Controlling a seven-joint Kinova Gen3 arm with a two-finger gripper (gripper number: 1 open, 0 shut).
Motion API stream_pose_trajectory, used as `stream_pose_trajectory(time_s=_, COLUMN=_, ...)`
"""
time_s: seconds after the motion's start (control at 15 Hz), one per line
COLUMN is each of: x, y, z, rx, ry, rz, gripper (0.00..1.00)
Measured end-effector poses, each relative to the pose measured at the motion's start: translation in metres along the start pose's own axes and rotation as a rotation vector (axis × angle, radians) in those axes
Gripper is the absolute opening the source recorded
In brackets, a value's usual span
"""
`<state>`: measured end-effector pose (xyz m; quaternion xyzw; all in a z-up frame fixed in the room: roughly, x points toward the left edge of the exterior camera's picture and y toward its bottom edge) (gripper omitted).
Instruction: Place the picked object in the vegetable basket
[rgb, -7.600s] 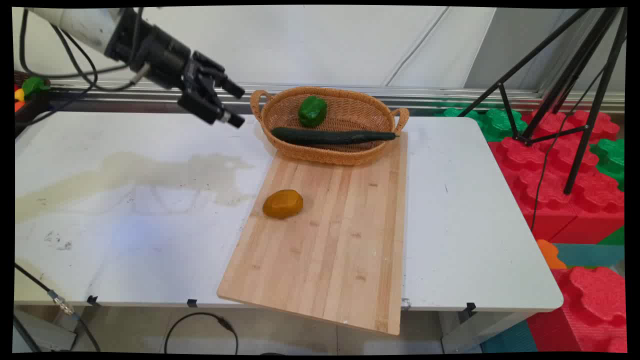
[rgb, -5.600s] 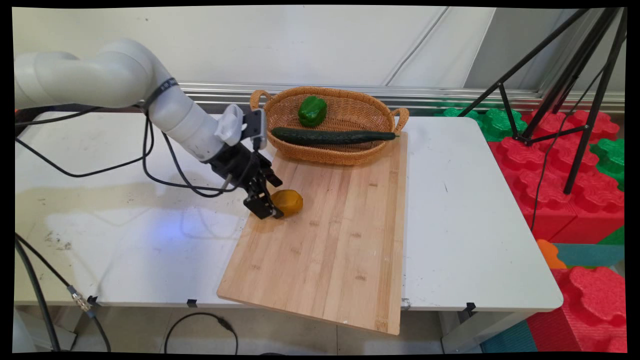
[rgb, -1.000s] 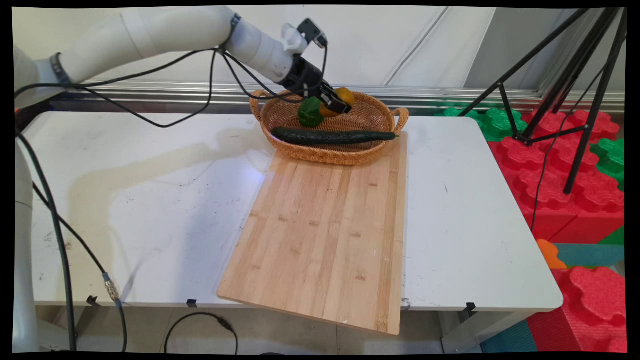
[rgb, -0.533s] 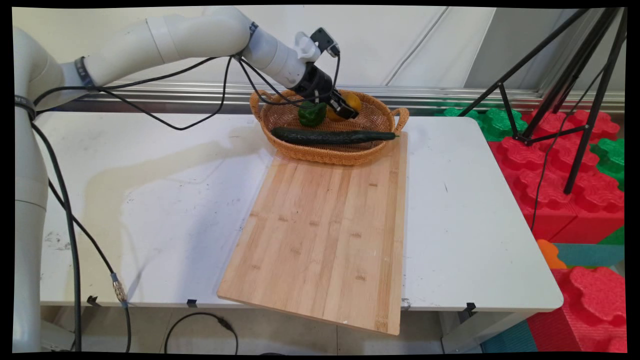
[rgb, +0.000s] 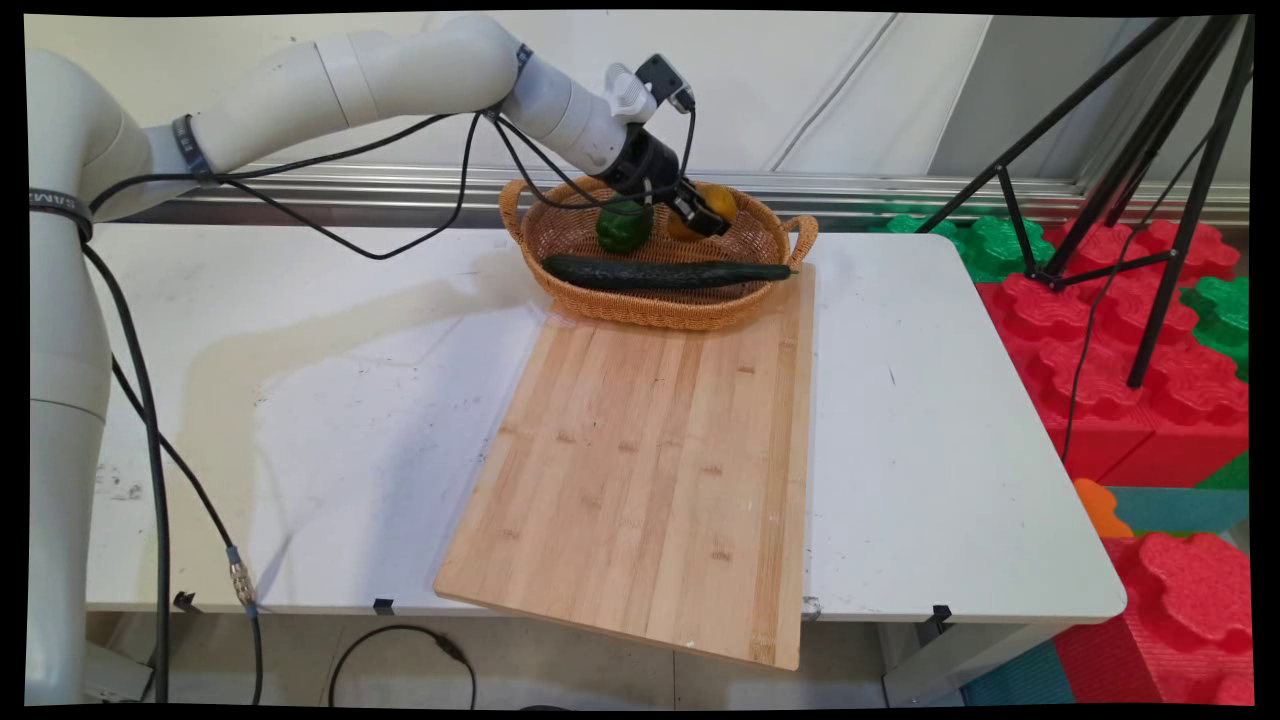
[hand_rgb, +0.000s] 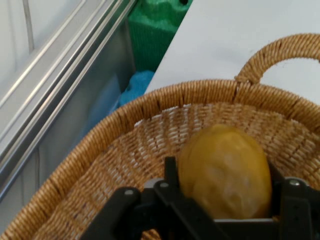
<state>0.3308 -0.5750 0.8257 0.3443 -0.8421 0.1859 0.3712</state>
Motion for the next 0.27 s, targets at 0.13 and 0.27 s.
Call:
stream_pose_trajectory(time_s=0.13, x=0.0030, y=0.0006, z=-0.0003, rx=-0.001, ry=0.005, rz=0.007, gripper=1.00)
stream_pose_trajectory(time_s=0.27, x=0.0048, y=0.0009, z=-0.0022, rx=0.000, ry=0.007, rz=0.015, gripper=1.00)
